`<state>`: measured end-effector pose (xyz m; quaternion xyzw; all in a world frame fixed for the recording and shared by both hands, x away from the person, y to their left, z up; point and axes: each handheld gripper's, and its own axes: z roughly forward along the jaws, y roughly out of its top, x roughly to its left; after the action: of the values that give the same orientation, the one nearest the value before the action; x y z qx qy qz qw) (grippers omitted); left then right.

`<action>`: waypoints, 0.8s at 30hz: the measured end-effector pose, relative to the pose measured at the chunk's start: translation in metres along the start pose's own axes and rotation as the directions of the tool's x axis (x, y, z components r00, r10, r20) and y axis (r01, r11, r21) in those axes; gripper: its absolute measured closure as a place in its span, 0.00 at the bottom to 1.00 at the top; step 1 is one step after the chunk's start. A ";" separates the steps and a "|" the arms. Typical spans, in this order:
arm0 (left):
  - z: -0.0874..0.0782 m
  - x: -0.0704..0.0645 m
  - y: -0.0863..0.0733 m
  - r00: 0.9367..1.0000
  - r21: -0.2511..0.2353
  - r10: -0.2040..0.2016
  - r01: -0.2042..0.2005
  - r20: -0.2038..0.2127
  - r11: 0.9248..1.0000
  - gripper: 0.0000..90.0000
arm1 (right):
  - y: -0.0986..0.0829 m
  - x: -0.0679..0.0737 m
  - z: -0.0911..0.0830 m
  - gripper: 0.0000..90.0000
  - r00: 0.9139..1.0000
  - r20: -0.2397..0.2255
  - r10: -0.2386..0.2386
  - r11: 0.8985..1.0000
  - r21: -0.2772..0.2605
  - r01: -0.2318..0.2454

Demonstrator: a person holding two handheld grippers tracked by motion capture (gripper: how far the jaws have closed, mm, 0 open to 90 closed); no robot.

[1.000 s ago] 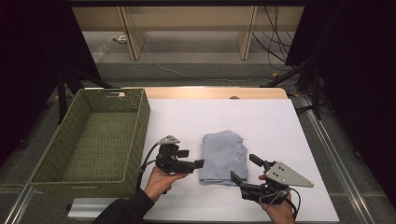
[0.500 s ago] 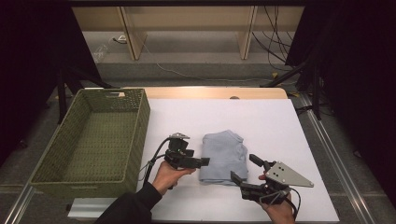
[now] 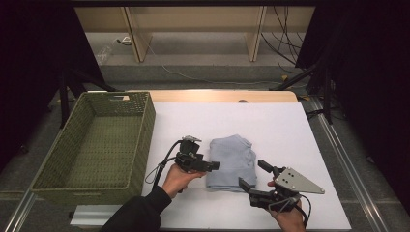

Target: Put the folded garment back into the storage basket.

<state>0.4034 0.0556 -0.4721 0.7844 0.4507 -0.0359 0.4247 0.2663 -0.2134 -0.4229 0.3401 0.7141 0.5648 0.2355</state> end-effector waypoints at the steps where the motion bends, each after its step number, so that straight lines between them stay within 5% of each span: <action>1: 0.000 0.000 0.000 1.000 0.000 0.000 0.000 0.000 1.000 0.19 | 0.000 0.000 0.000 0.19 1.000 0.000 0.000 1.000 0.000 0.000; 24: 0.027 -0.005 0.001 1.000 0.055 0.028 -0.027 -0.011 0.998 0.20 | 0.000 0.000 0.000 0.19 1.000 -0.006 -0.002 1.000 0.000 0.002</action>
<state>0.4105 0.0328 -0.4867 0.8019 0.4412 -0.0379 0.4010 0.2660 -0.2131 -0.4228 0.3376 0.7151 0.5655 0.2342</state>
